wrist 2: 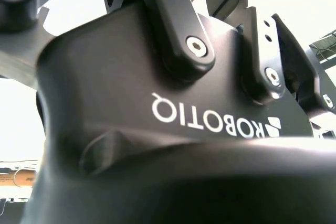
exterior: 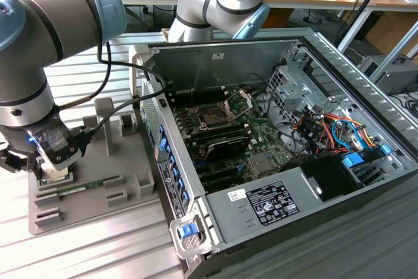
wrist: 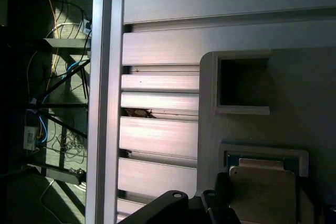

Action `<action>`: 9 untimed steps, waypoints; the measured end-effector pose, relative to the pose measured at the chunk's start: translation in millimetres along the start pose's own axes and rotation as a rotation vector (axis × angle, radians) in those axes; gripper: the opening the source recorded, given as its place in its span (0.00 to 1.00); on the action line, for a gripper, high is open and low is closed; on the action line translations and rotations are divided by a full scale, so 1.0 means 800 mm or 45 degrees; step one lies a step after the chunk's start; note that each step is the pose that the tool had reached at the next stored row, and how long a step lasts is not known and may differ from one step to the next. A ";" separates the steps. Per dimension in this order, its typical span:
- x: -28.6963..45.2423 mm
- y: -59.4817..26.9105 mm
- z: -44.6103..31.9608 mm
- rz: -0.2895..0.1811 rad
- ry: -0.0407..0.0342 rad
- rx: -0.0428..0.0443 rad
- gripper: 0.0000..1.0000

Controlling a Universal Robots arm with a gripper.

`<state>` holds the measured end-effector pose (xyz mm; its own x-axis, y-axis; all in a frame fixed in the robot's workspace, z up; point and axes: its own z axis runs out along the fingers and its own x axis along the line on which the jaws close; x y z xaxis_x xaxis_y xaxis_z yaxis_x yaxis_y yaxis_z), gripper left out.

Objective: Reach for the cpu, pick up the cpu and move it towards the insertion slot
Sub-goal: 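Pick up the cpu and move it towards the insertion slot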

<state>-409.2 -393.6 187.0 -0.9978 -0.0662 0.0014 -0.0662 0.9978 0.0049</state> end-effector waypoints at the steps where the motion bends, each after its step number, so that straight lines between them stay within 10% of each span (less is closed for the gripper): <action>1: 0.0000 0.000 0.0000 0.000 0.0000 0.000 0.55; 9: -0.0001 0.000 -0.0023 0.000 -0.0003 0.000 0.55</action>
<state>-409.1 -393.6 188.9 -0.9978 -0.0662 0.0012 -0.0662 0.9978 0.0050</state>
